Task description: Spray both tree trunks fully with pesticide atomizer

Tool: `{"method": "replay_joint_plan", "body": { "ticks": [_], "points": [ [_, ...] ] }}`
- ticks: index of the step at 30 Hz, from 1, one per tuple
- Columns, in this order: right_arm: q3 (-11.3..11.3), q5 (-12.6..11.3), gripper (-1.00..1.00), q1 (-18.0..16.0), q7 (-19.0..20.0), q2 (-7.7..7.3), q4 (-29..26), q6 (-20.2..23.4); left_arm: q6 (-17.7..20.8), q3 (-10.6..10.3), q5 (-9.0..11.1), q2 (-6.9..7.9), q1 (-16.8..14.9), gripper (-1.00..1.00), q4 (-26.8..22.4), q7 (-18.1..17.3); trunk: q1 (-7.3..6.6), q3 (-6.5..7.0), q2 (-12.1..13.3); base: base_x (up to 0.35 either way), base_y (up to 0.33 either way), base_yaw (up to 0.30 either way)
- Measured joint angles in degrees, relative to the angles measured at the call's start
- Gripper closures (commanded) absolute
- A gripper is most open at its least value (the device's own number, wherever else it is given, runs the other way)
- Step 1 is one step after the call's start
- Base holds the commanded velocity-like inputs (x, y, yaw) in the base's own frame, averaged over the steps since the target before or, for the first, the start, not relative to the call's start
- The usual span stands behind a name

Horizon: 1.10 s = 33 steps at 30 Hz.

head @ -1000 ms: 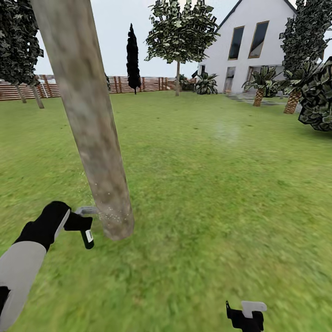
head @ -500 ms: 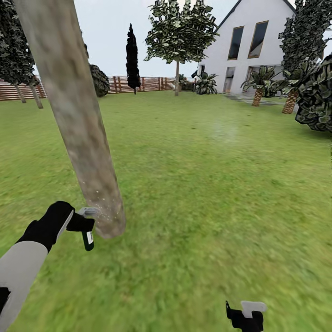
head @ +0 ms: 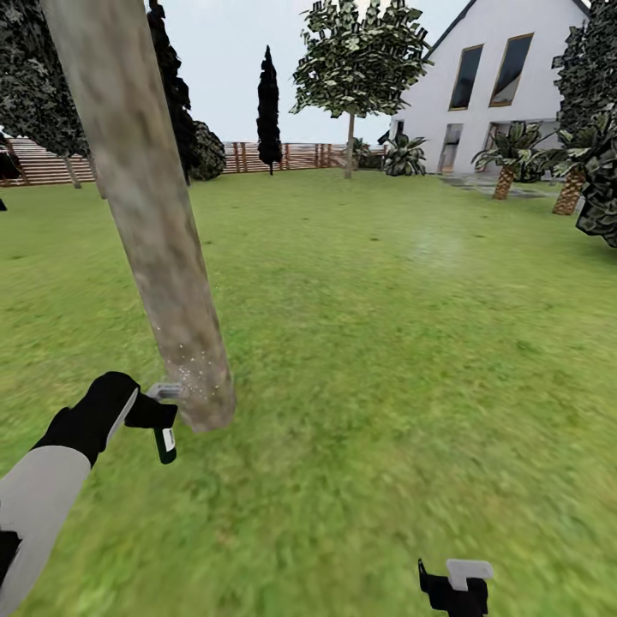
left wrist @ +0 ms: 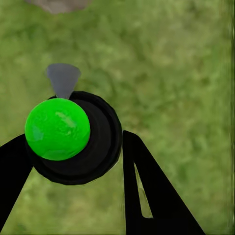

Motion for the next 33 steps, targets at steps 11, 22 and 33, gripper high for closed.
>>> {"method": "replay_joint_plan", "body": {
  "ticks": [11, 22, 33],
  "points": [
    [0.0, 0.0, -1.00, 0.0, 0.0, 0.02, 0.0, 0.0, 0.0, 0.0, -0.2, -0.20, 0.0, 1.00, 0.0, 0.0, 0.02, 0.00, 0.0, 0.135, -0.239, 0.008],
    [0.0, 0.0, -1.00, 0.0, 0.0, 0.03, 0.0, 0.0, 0.0, 0.0, -0.4, -0.04, 0.1, 1.00, 0.1, 0.1, 0.02, 0.00, 0.0, 0.000, -0.273, 0.224],
    [-0.1, -0.1, -1.00, 0.0, 0.0, -0.07, 0.0, 0.0, -0.1, 0.2, -0.4, 0.21, 0.1, 1.00, 0.1, 0.1, 0.00, 0.00, 0.0, 0.154, -0.246, 0.062]
  ]
}}
